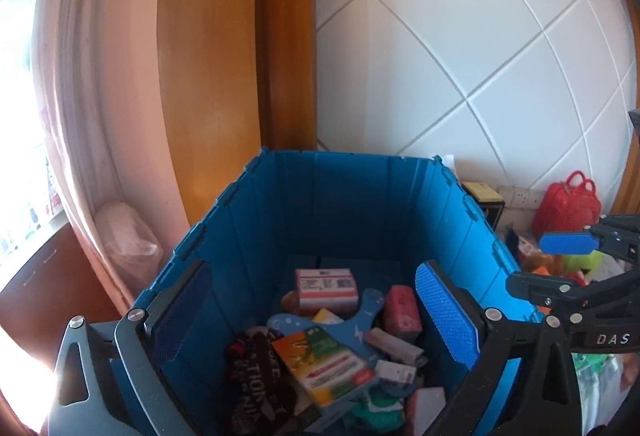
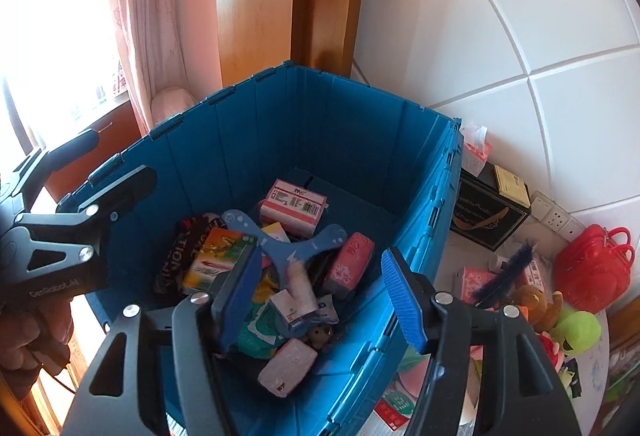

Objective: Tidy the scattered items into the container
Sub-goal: 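Open both tools to drop the two boxes into the blue crate, then move both tools back over the pile of toys on the table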

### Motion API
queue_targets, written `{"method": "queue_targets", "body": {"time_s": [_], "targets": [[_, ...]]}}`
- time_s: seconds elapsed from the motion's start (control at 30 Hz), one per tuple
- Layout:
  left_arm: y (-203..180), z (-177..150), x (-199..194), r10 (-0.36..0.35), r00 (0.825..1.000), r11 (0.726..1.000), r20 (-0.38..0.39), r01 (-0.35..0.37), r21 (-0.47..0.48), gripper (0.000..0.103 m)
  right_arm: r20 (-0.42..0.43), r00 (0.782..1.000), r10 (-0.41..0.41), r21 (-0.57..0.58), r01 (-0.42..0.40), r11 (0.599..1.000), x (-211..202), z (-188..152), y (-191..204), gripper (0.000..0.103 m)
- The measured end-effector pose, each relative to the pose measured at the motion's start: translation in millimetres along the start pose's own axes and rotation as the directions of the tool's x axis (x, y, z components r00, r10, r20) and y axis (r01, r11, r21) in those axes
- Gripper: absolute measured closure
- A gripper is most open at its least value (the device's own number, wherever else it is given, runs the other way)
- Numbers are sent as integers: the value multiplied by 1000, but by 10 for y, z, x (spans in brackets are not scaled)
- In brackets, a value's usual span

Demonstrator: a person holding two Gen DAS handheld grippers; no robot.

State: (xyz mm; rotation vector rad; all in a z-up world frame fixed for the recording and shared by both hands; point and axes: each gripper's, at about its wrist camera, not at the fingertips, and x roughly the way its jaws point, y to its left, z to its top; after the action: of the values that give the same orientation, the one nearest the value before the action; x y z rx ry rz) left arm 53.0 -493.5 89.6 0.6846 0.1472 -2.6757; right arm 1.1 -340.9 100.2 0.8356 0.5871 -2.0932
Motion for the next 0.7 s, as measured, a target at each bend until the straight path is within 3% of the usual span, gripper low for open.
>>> {"method": "queue_targets", "body": {"time_s": [0.2, 0.7], "targets": [[-319, -120, -40, -37, 999, 999, -23, 38, 19, 0, -2, 1000, 7, 65, -7, 998, -155, -360, -289, 38], [-1894, -298, -387, -92, 993, 987, -68, 100, 126, 0, 24, 1000, -14, 198, 9, 980, -786, -1292, -1525, 36]]}}
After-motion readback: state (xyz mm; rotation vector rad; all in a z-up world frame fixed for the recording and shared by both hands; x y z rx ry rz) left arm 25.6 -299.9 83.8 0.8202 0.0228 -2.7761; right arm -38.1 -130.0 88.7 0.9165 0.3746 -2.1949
